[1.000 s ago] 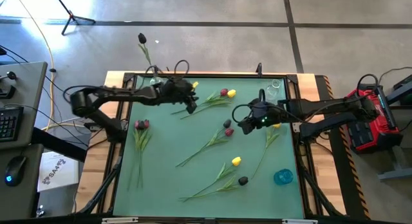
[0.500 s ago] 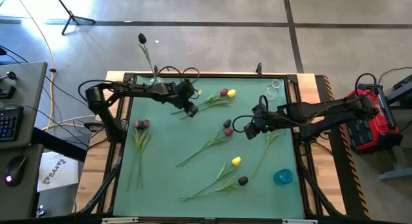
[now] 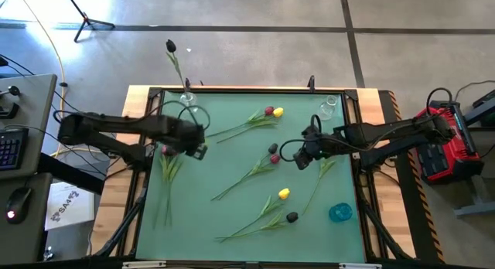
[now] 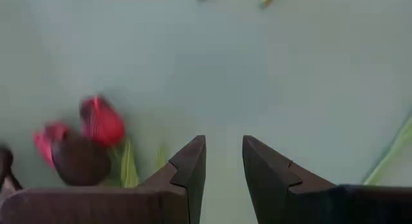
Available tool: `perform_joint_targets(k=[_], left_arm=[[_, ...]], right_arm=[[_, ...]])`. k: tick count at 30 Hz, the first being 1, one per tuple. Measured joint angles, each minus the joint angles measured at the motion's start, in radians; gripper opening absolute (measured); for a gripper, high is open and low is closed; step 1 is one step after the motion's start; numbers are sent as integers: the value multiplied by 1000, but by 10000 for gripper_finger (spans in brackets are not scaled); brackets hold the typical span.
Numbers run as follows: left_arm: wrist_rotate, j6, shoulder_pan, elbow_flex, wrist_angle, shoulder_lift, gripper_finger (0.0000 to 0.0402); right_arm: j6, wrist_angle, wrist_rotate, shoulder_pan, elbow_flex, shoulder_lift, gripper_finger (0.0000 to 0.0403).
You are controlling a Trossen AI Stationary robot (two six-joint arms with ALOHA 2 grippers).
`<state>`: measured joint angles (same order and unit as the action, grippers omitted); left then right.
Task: Sort flowers into vase by color
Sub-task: Put the black flower into the left transparent vase
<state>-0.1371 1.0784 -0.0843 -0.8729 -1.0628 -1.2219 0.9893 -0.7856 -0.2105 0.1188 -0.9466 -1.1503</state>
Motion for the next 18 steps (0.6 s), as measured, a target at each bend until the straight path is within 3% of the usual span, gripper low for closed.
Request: perform_joint_targets(k=[9,18], left_arm=[[2,250,113,48,-219,-40,88],[31,311,137,156,-195,-70,88]], right_arm=[[-117,151,11,-1,0,0,149],[-135,143,36,0,0,0,149]])
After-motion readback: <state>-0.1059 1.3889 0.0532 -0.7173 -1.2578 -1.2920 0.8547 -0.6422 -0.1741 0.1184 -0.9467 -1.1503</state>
